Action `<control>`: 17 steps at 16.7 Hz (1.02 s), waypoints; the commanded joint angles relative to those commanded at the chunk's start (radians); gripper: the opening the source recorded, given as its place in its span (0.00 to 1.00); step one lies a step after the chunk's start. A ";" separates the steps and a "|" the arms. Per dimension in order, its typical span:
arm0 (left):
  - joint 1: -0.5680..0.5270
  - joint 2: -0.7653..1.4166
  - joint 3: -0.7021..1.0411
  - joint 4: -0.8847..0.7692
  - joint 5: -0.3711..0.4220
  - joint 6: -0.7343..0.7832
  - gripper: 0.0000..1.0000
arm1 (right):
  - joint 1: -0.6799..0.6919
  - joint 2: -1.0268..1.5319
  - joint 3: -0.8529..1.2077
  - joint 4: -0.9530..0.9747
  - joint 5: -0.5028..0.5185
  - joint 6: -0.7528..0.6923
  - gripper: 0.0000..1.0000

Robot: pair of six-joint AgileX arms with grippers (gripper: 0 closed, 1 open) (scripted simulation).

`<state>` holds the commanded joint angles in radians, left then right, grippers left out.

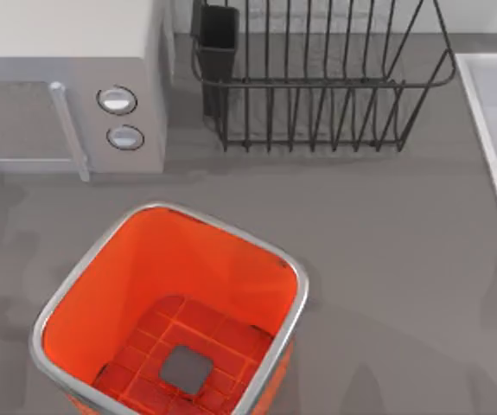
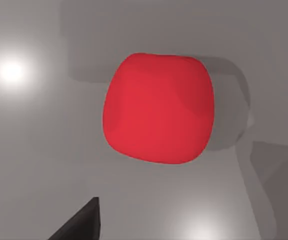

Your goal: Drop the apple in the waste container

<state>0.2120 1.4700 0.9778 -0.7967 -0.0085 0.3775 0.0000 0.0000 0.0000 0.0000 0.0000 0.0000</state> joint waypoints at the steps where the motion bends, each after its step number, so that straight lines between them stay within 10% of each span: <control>1: 0.014 0.079 0.056 -0.045 -0.001 0.021 1.00 | 0.000 0.000 0.000 0.000 0.000 0.000 1.00; 8: 0.058 0.401 0.346 -0.214 0.000 0.118 1.00 | 0.000 0.000 0.000 0.000 0.000 0.000 1.00; 17: 0.070 0.412 0.285 -0.183 0.000 0.140 1.00 | 0.000 0.000 0.000 0.000 0.000 0.000 1.00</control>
<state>0.2816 1.8816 1.2625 -0.9798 -0.0087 0.5175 0.0000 0.0000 0.0000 0.0000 0.0000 0.0000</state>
